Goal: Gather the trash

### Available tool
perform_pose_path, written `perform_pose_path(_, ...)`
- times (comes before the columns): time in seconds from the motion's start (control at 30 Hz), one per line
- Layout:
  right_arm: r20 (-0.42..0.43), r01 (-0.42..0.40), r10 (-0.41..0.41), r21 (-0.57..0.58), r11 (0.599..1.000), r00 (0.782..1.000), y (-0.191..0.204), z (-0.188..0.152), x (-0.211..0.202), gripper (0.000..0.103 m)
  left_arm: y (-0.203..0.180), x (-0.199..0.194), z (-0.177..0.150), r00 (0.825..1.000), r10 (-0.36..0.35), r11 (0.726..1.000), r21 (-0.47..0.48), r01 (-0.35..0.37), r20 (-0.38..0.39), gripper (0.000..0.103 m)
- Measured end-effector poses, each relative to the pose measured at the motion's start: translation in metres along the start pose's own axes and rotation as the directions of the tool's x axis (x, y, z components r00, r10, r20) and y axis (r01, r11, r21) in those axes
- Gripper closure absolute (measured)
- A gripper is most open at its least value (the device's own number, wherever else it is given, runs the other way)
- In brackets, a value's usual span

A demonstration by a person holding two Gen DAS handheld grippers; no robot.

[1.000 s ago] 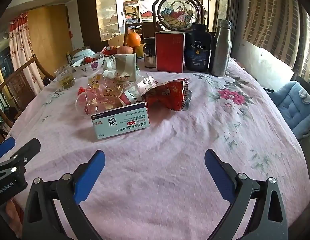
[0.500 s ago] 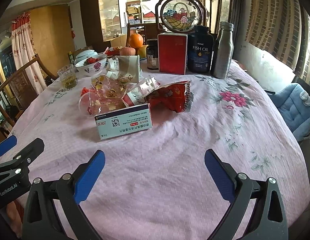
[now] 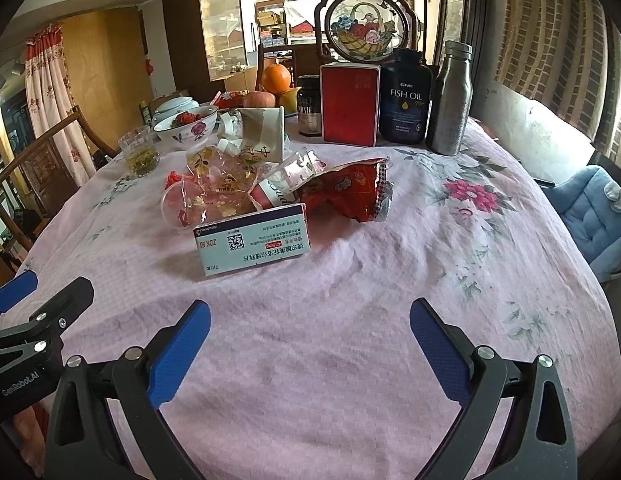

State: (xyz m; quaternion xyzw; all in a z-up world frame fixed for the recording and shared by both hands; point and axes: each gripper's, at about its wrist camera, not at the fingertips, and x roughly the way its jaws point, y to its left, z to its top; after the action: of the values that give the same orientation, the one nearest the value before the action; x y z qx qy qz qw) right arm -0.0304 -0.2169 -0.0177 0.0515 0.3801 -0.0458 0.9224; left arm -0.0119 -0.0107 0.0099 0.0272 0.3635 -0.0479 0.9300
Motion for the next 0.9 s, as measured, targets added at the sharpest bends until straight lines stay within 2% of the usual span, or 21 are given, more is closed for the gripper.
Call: perform_pose_path(0.9,-0.017,-0.007,0.007,-0.004,1.0,1.0,0.0062,-0.0047,0.0058,0.006,0.0037,0.0021,-0.0058,1.0,0.002,1.0,-0.015,-0.002,-0.005,0.006)
